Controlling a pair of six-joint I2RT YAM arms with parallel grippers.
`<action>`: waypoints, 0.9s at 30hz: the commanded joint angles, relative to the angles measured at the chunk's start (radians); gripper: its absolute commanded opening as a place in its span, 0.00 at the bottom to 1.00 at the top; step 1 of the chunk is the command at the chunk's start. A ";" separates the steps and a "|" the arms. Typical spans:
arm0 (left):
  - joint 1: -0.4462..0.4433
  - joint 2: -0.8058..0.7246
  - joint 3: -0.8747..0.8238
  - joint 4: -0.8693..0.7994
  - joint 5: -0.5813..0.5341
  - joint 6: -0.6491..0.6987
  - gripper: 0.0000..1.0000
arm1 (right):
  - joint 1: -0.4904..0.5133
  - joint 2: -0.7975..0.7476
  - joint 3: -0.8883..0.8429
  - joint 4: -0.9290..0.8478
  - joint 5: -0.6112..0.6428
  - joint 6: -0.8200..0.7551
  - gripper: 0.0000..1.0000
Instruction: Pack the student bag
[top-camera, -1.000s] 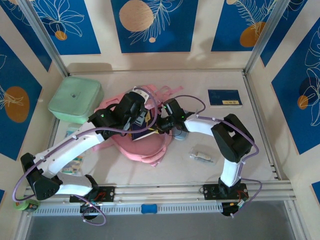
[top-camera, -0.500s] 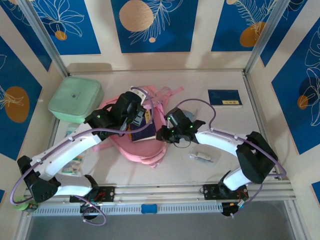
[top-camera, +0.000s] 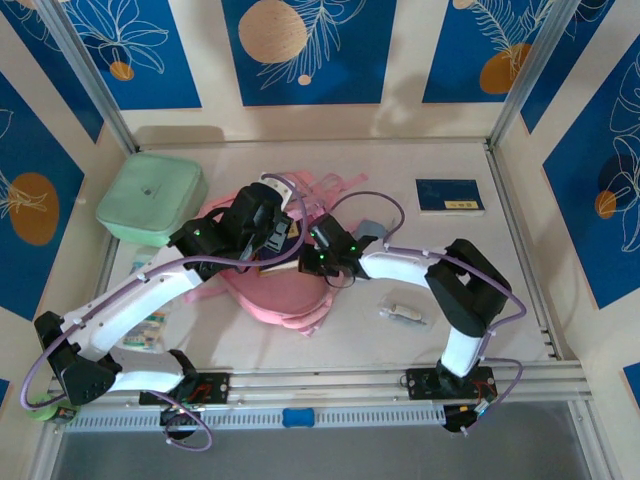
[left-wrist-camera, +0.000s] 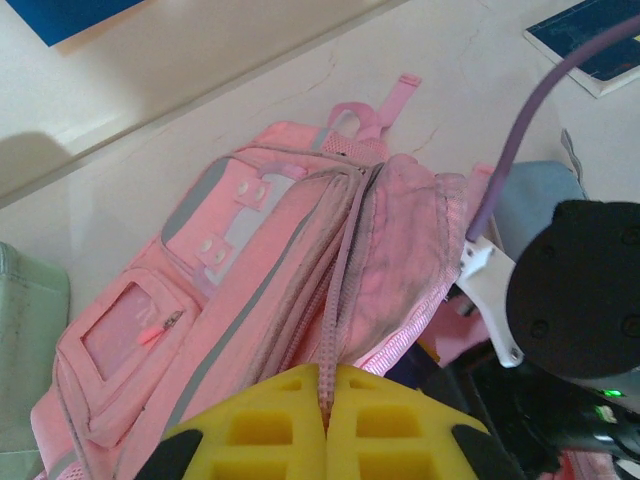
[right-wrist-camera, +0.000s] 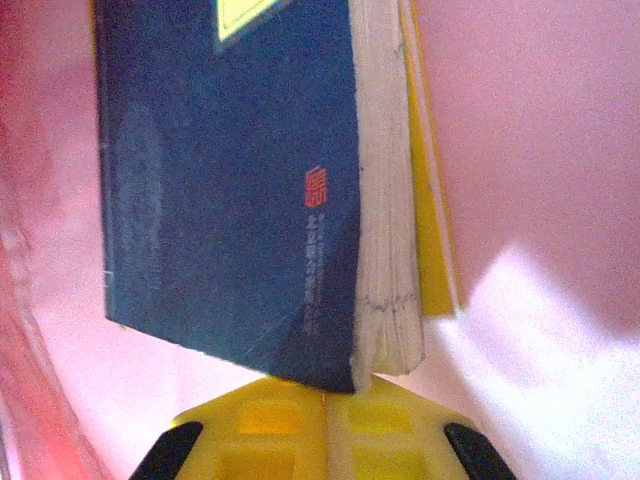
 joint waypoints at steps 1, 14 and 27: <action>0.010 -0.015 0.017 0.077 -0.002 -0.018 0.00 | -0.003 0.034 0.045 0.104 0.095 0.006 0.00; 0.010 -0.033 -0.039 0.062 0.076 -0.055 0.01 | 0.026 -0.333 -0.171 -0.080 0.214 -0.113 0.20; 0.008 -0.080 -0.220 0.082 0.366 -0.177 0.47 | -0.383 -0.422 -0.054 -0.486 0.210 -0.275 0.65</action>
